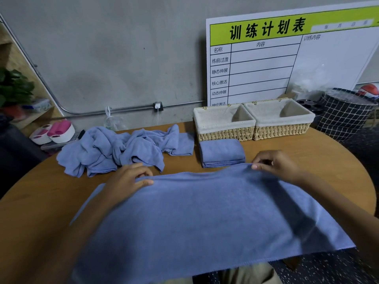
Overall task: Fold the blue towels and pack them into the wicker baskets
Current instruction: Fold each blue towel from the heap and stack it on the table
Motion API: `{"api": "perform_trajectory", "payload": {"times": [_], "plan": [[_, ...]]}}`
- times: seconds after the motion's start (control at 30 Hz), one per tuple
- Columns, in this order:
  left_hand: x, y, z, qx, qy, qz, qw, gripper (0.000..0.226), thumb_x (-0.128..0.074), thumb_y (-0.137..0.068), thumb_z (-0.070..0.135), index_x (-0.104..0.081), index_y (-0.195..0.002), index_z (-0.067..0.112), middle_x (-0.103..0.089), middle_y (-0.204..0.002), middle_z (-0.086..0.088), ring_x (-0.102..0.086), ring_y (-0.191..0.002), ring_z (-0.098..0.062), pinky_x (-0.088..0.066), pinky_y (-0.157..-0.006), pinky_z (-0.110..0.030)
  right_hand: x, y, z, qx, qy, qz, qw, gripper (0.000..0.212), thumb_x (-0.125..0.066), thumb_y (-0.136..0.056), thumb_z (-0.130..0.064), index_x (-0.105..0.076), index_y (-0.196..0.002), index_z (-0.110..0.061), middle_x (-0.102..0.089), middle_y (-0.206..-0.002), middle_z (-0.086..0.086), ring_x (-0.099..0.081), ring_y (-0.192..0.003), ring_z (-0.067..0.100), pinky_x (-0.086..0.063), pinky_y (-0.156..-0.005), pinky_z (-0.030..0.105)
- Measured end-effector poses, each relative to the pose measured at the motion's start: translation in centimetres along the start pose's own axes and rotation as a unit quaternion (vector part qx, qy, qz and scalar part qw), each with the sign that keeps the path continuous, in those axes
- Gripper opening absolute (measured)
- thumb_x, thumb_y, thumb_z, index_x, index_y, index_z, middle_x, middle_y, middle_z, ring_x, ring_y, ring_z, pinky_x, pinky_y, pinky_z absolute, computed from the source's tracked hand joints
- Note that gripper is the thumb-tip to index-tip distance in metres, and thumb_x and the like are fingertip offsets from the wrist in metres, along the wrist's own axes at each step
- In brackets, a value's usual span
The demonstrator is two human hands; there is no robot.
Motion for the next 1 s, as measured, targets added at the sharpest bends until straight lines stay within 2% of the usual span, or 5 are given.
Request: {"api": "perform_trajectory", "payload": {"times": [0.2,0.33,0.47,0.67,1.0], "plan": [[-5.9,6.9,2.0,-0.071,-0.073,0.056,0.993,0.039,-0.038,-0.102,0.059,-0.059,-0.084,0.031,-0.053,-0.081,0.022,-0.046,-0.07,0.004,-0.032,-0.072,-0.018,-5.2,5.7,0.0,0.102,0.212,0.068,0.97,0.026,-0.046,-0.1,-0.05,-0.06,-0.088,-0.032,-0.064,-0.084,-0.02,-0.06,-0.075,0.002,-0.044,-0.072,0.035],[-5.8,6.7,1.1,0.008,-0.047,0.101,0.994,0.038,-0.038,-0.1,0.061,-0.057,-0.082,0.033,-0.045,-0.077,0.029,-0.046,-0.068,0.012,-0.04,-0.063,-0.013,-6.4,5.0,0.8,0.106,0.254,0.111,0.955,0.029,-0.042,-0.102,-0.045,-0.063,-0.088,-0.028,-0.065,-0.082,-0.015,-0.059,-0.074,0.006,-0.037,-0.073,0.036],[-5.3,4.8,-1.6,0.009,-0.058,0.113,0.992,0.038,-0.038,-0.099,0.064,-0.052,-0.082,0.034,-0.052,-0.078,0.022,-0.054,-0.066,0.0,-0.05,-0.053,-0.03,-6.8,1.4,1.0,0.096,0.249,0.117,0.957,0.036,-0.039,-0.102,-0.049,-0.063,-0.088,-0.027,-0.07,-0.083,-0.013,-0.056,-0.07,0.006,-0.029,-0.069,0.033],[-2.5,2.2,-2.7,0.035,-0.076,0.185,0.979,0.043,-0.047,-0.096,0.062,-0.06,-0.077,0.026,-0.06,-0.076,0.016,-0.058,-0.066,-0.005,-0.044,-0.059,-0.025,-4.7,-1.5,1.2,0.077,0.243,0.185,0.949,0.044,-0.035,-0.103,-0.055,-0.064,-0.088,-0.027,-0.067,-0.075,-0.014,-0.062,-0.065,0.011,-0.029,-0.072,0.036],[-2.6,8.4,0.3,-0.152,-0.139,0.113,0.972,0.035,-0.055,-0.094,0.058,-0.064,-0.076,0.029,-0.056,-0.075,0.016,-0.052,-0.063,-0.001,-0.037,-0.051,-0.016,-2.6,5.2,0.0,0.237,0.347,0.129,0.898,0.037,-0.049,-0.102,-0.042,-0.072,-0.083,-0.02,-0.063,-0.07,-0.007,-0.055,-0.056,0.019,-0.033,-0.067,0.036]]}}
Point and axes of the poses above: each hand's wrist, its own y-axis away from the middle knuckle, its own x-axis out of the back of the hand, z = x × y, the point moved 1 cm from there along -y, towards the middle knuckle
